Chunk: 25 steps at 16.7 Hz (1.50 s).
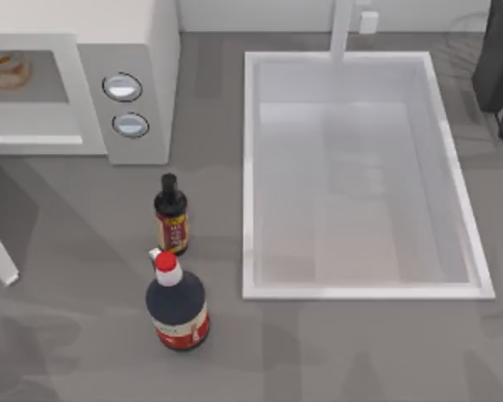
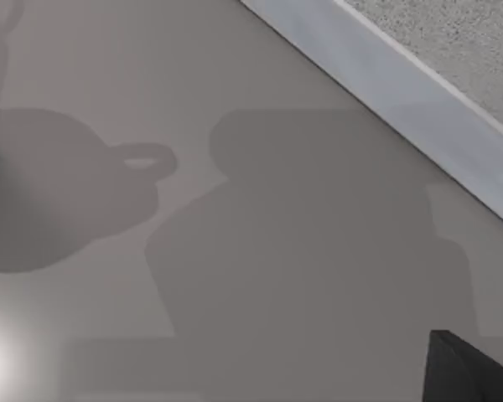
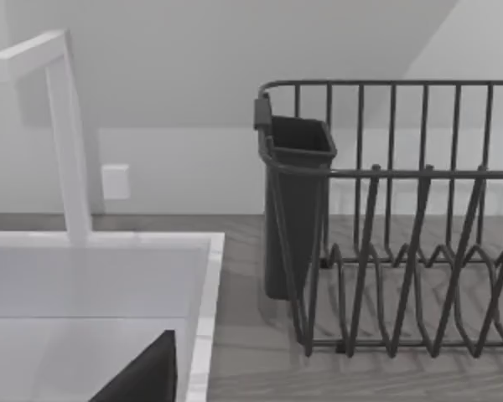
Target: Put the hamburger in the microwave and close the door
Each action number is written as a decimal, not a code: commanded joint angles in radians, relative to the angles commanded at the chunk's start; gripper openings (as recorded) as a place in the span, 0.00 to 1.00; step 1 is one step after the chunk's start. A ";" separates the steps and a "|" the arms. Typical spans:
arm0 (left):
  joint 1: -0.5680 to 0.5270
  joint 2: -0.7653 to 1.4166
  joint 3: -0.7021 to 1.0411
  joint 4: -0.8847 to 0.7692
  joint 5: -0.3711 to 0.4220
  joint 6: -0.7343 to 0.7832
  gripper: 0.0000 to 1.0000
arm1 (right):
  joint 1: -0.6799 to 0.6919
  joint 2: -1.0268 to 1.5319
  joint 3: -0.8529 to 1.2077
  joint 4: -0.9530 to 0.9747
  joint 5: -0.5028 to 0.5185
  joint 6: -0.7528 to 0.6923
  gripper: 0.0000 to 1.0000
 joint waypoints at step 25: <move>-0.516 0.147 0.071 0.145 -0.343 -0.390 0.00 | 0.000 0.000 0.000 0.000 0.000 0.000 1.00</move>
